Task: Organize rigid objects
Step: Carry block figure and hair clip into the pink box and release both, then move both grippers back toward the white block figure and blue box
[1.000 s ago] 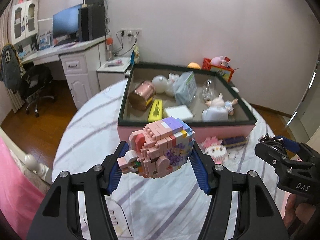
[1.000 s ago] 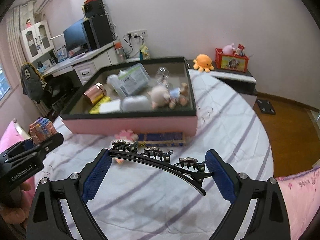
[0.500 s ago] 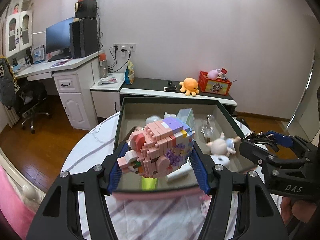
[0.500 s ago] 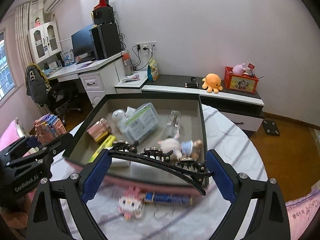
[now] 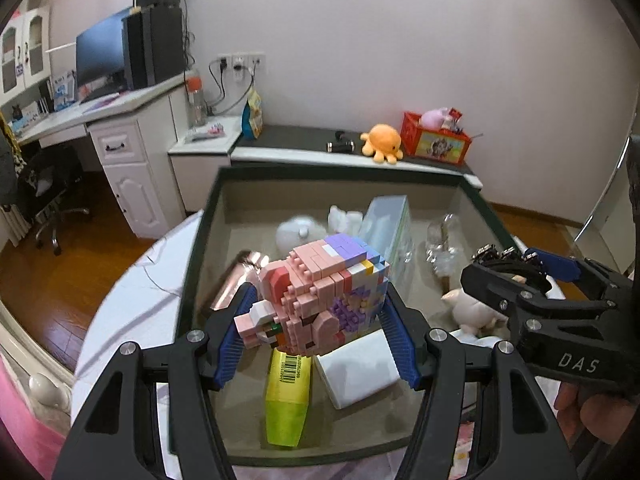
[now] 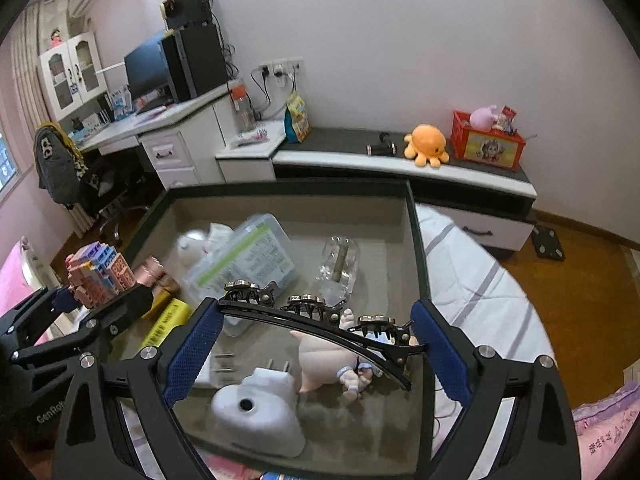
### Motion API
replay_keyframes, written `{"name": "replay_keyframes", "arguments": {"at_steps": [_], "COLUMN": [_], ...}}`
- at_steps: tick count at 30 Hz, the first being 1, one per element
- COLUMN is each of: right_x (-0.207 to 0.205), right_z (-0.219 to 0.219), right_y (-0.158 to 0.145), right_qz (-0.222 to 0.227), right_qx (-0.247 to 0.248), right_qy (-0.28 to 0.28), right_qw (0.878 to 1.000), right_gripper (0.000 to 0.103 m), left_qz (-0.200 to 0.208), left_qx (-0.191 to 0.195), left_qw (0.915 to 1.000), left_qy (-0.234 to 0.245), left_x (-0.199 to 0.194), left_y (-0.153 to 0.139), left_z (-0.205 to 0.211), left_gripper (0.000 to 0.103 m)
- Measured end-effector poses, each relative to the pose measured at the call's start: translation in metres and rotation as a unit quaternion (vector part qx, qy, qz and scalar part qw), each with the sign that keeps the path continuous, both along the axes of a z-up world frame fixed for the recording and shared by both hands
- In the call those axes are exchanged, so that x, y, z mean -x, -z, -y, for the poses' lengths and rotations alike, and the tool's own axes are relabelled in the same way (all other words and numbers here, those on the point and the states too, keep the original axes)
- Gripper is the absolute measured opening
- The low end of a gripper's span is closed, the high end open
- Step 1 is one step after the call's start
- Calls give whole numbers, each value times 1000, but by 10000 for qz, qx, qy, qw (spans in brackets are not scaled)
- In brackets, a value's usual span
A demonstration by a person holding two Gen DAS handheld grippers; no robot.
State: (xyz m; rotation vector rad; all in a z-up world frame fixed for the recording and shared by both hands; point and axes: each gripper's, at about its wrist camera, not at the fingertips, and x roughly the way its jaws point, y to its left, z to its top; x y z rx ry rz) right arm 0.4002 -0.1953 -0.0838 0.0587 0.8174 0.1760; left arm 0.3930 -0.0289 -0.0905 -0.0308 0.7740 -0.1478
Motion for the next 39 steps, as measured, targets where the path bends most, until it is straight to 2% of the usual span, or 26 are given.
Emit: {"name": "replay_keyframes", "arguments": {"at_steps": [5,7,9,12,14,23,32,39], "right_x": [-5,-4,-3,0,4,41,111,167], "right_z": [-1,-1,-1,5,8,10,8,4], "right_y": [8,8,8,8,5,-19,-58,-81], "right_qz": [-134,-141,-141,-151,-127,153,664,1024], "right_qx": [17,-39,-48,-234,-333,-362,-454,-404], "right_qy": [-66,-103,-73,-13,74,315,333,332], "right_qw": [9999,9998,9999,9996,9993,9987,9962,9934], "right_gripper": [97,97,103,103,103,103,103,103], "left_qz": [-140,-121,-62,47,152,504,755,838], "left_qx": [-79,-168,-235,-216,-162,-35,30,95], "left_qw": [9999,9998,9996,9994,9994,9979,9963,9957], "left_qy": [14,-46,-151,-263,-268,-396,-406,-394], "left_x": [-6,-4,-1,6,14,66,129,167], "left_y": [9,8,5,0,-4,-31,-53,-60], "left_z": [0,-1,-4,-12,-16,-29,-34,-34], "left_gripper": [64,68,82,99,103,103,103,103]}}
